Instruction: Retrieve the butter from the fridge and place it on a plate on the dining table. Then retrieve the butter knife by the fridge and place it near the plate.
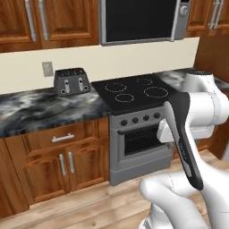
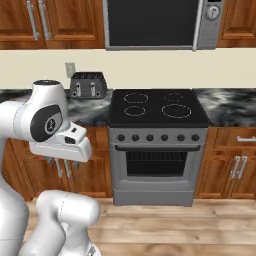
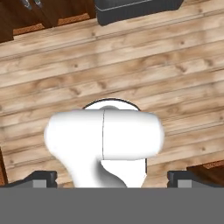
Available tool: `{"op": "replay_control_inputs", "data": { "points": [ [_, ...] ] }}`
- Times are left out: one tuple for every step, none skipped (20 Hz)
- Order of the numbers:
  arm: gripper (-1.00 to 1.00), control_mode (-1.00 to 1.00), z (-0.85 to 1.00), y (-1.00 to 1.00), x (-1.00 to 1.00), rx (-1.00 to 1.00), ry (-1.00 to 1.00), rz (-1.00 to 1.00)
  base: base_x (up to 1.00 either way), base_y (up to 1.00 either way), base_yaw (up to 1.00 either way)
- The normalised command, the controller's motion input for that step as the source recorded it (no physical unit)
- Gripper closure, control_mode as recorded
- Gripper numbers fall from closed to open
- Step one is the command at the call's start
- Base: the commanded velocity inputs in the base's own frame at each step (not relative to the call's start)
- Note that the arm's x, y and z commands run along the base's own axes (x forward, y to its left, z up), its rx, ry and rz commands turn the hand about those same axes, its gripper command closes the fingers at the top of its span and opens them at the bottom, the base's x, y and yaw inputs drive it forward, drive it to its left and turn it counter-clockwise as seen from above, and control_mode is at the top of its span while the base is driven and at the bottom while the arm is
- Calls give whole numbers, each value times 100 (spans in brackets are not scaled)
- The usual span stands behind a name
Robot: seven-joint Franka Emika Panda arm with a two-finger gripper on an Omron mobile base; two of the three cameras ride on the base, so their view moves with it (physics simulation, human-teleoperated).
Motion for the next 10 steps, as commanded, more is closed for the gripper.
{"op": "replay_control_inputs", "data": {
  "points": [
    [-100, 100, 0, 0, 0, 0, 0, 0, 100, 0, -2],
    [-100, 100, 0, 0, 0, 0, 0, 0, 100, 0, -1],
    [-100, 100, 0, 0, 0, 0, 0, 0, 100, 0, 0],
    [-100, 100, 0, 0, 0, 0, 0, 0, 100, 0, 0],
    [-100, 100, 0, 0, 0, 0, 0, 0, 76, 0, 0],
    [-100, 100, 0, 0, 0, 0, 0, 0, 60, -14, -2],
    [-100, 100, 0, 0, 0, 0, 0, 0, 59, -26, -2],
    [-100, 100, 0, 0, 0, 0, 0, 0, 61, -22, -1],
    [-100, 100, 0, 0, 0, 0, 0, 0, 73, -43, 0],
    [-100, 100, 0, 0, 0, 0, 0, 0, 72, -55, 0]
  ]
}}
